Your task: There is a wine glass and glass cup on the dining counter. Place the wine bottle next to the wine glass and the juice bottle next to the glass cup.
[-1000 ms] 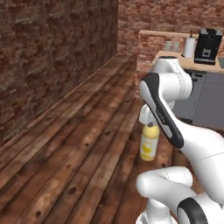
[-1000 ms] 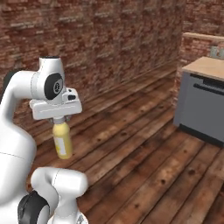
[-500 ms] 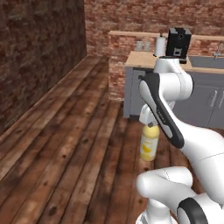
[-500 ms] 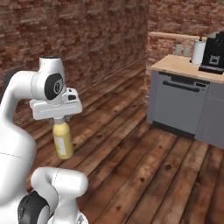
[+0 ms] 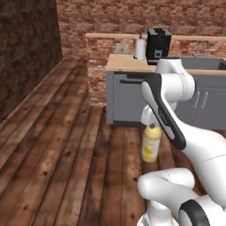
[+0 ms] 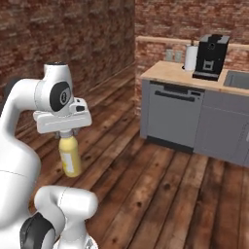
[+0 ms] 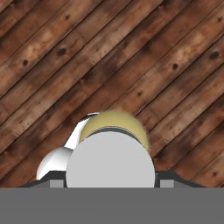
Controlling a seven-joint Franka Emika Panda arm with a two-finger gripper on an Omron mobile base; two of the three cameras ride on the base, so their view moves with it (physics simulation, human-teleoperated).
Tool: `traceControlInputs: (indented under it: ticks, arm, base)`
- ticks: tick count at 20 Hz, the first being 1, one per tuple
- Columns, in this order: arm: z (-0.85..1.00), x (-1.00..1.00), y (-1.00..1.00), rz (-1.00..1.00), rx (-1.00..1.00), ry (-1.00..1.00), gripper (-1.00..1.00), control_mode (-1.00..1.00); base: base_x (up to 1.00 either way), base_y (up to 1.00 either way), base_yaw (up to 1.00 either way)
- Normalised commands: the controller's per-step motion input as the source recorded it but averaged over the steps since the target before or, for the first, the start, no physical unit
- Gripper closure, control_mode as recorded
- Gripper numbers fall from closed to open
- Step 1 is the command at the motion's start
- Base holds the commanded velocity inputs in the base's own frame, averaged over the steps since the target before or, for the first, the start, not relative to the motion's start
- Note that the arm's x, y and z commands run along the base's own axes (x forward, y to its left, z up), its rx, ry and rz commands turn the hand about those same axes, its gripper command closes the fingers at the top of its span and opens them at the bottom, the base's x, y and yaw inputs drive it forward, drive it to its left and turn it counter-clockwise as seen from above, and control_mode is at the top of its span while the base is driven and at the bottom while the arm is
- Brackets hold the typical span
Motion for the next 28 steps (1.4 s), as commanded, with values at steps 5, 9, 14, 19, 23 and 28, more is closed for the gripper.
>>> traceControlInputs:
  ticks: [5, 9, 14, 19, 23, 28]
  arm:
    - [0.0, 0.0, 0.0, 0.0, 0.0, 0.0, 1.0, 1.0]
    - [0.0, 0.0, 0.0, 0.0, 0.0, 0.0, 1.0, 1.0]
    - [0.0, 0.0, 0.0, 0.0, 0.0, 0.0, 1.0, 1.0]
    - [0.0, 0.0, 0.0, 0.0, 0.0, 0.0, 1.0, 1.0]
    - [0.0, 0.0, 0.0, 0.0, 0.0, 0.0, 1.0, 1.0]
    - [0.0, 0.0, 0.0, 0.0, 0.0, 0.0, 1.0, 1.0]
  base:
    - [0.77, 0.21, -0.14]
    - [0.78, 0.35, -0.08]
    - [0.75, 0.44, -0.01]
    - [0.72, 0.51, 0.0]
    - [0.72, 0.51, 0.0]
    - [0.73, 0.48, 0.0]
